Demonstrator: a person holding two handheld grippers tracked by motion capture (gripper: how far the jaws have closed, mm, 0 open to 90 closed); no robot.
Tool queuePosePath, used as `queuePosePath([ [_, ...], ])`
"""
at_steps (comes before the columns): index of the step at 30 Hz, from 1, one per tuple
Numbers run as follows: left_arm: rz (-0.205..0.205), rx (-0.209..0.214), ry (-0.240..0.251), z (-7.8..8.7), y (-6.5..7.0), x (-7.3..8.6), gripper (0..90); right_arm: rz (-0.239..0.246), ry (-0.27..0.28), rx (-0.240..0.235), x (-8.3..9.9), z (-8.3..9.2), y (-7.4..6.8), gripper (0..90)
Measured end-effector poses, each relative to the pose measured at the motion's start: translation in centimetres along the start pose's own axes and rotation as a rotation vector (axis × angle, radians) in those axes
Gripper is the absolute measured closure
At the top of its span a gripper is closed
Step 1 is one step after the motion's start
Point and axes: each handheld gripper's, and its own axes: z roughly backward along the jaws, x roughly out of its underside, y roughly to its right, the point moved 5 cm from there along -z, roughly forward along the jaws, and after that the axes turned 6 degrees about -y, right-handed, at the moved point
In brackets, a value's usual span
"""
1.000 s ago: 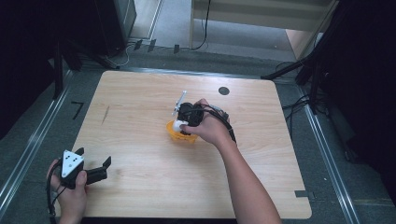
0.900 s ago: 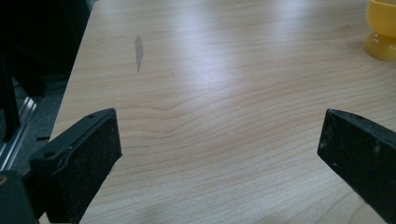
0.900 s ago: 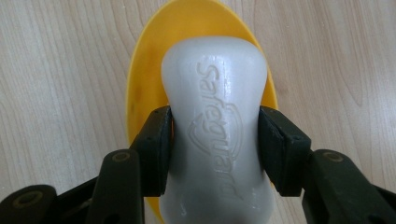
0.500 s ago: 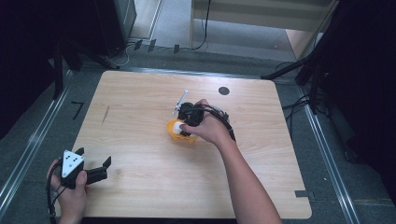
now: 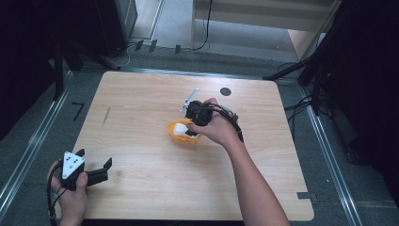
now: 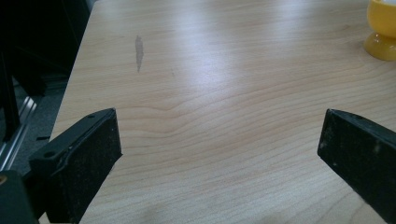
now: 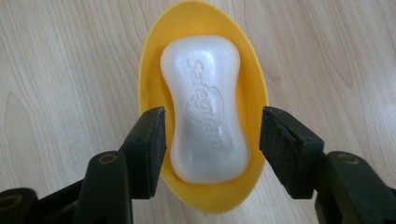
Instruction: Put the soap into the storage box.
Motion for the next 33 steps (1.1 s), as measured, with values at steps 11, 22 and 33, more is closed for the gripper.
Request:
queuePosePath([
  [11,-0.001,0.001,0.001,0.0,0.0,0.0,0.0,-0.049,0.013,0.004,2.6,0.6,0.1,34.2],
  [22,0.001,0.003,0.002,0.0,0.0,0.0,0.0,-0.112,0.044,0.030,4.9,1.3,0.4,20.6],
  [33,0.003,0.003,0.002,0.0,0.0,0.0,0.0,-0.174,0.053,0.053,7.4,1.3,0.5,13.1],
])
